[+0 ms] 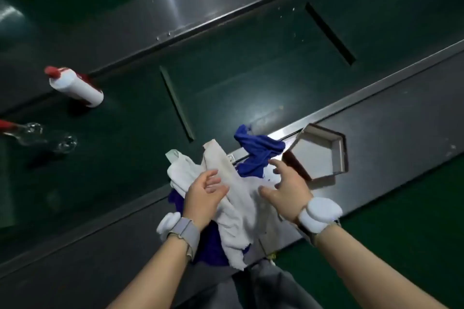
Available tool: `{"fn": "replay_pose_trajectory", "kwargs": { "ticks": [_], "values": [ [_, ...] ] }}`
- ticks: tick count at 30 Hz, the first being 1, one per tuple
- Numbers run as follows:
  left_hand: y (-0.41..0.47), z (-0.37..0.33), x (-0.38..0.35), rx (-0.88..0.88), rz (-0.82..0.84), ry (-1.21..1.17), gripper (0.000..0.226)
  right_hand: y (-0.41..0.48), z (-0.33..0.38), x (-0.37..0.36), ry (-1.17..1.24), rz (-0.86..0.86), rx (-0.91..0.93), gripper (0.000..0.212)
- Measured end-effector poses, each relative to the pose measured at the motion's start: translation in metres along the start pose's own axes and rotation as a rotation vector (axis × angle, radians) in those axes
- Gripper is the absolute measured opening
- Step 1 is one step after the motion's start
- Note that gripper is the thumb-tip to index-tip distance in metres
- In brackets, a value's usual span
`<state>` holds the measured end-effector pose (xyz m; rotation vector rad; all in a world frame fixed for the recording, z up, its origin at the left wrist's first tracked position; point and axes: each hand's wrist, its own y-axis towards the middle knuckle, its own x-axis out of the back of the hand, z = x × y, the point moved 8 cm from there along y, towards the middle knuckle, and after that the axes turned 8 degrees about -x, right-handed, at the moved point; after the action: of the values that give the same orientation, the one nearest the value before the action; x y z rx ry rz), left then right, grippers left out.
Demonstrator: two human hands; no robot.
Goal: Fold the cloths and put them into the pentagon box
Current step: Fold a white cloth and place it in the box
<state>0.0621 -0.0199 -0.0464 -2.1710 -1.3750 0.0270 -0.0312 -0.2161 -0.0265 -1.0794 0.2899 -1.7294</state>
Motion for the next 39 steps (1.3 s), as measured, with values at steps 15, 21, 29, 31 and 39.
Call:
{"fn": "replay_pose_trajectory", "kwargs": {
  "ticks": [15,21,29,31,39],
  "values": [
    [0.036,0.095,0.05,-0.211,0.069,0.821,0.024,0.003,-0.029,-0.19,-0.687,0.049,-0.015,0.028],
    [0.044,0.103,0.016,-0.492,0.713,1.4,0.05,-0.013,-0.019,-0.178,-0.66,-0.167,0.046,0.018],
    [0.032,0.05,0.039,-0.779,0.507,1.2,0.016,-0.071,0.031,-0.125,-0.129,-0.395,0.185,0.033],
    [0.042,0.033,0.06,-0.773,0.476,1.167,0.016,-0.085,0.054,-0.1,-0.15,-0.512,0.263,0.026],
    [0.06,-0.094,0.096,-0.935,0.403,0.97,0.017,-0.083,0.106,-0.006,-0.332,-0.628,0.393,0.016]
  ]
}}
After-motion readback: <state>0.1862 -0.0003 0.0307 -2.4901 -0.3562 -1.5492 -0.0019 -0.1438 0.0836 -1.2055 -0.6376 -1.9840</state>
